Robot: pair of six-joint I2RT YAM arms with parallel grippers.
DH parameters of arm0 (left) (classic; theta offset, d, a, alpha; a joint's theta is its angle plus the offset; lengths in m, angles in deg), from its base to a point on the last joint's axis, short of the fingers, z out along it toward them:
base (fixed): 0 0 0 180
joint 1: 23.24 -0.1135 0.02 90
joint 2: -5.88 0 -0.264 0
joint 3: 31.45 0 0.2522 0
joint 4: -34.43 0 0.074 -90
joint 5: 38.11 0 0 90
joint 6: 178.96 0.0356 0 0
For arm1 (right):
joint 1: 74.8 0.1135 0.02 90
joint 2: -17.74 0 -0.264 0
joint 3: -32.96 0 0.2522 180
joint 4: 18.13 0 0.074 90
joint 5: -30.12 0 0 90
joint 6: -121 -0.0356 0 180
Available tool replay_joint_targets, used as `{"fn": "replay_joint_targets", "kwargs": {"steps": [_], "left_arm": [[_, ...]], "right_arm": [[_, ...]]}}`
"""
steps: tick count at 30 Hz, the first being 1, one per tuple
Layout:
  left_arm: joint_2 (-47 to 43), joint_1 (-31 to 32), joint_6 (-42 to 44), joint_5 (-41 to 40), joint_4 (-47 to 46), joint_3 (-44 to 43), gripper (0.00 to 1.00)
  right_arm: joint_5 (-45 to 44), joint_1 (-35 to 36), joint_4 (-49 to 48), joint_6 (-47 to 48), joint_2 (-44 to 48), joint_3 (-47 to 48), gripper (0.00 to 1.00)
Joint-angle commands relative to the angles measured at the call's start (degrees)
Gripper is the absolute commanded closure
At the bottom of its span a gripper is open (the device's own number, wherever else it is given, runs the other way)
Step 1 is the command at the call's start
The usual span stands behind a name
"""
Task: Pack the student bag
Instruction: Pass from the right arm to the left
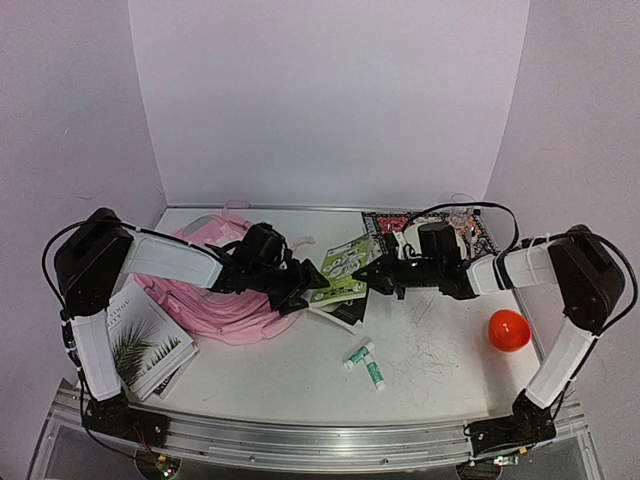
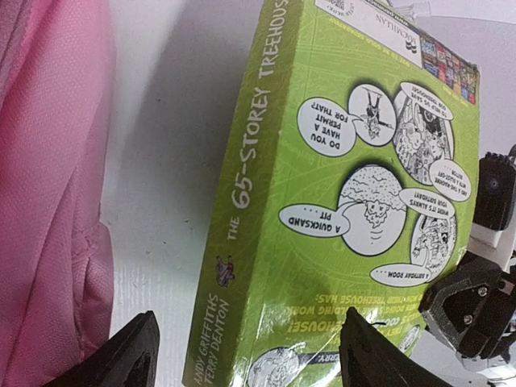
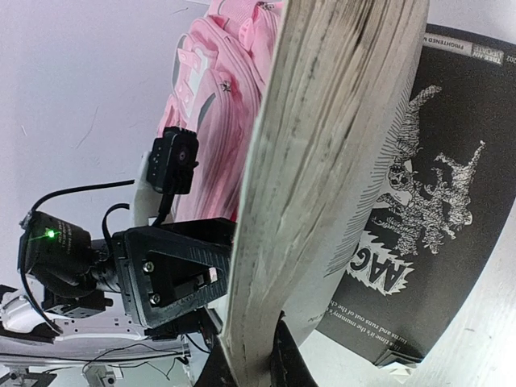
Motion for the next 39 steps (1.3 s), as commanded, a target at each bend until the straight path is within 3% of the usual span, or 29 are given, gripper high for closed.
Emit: {"fn": "replay_joint_targets", "kwargs": {"steps": [1, 5, 8, 16, 24, 28, 34, 39], "left_arm": [[-0.6, -0.5, -2.9, 3.5, -5.6, -1.1, 0.21], [-0.6, -0.4, -3.9, 5.6, -7.7, -2.8, 0.22], [-1.1, -0.4, -6.7, 7.4, -12.6, -1.7, 0.27], [-4.1, -0.4, -12.7, 9.0, -24.4, 2.3, 0.61], [-8.9, -0.6, -13.2, 7.1, -26.8, 4.9, 0.92], [-10.6, -0.9, -13.3, 6.3, -27.1, 5.6, 1.0], [-12.0, -1.2, -13.8, 4.9, -27.0, 5.9, 1.0], [-11.1, -1.3, -14.7, 4.1, -26.9, 5.0, 1.0]], "right_arm": [[3.3, -0.1, -7.3, -1.2, 5.4, 0.2, 1.0], [4.0, -0.1, -10.1, -3.2, 6.4, -0.3, 1.0], [3.9, -0.1, -10.8, -3.7, 7.2, -0.2, 1.0], [3.6, -0.1, -10.9, -3.8, 7.4, -1.3, 1.0], [2.2, -0.1, -7.6, -1.3, 8.0, -3.4, 0.97], [0.0, -0.1, 0.0, 2.8, 9.6, -2.8, 0.87], [-8.7, 1.3, 21.9, 17.3, 13.0, 4.8, 0.47], [-19.7, 3.2, 33.0, 26.8, 16.6, 8.8, 0.27]]}}
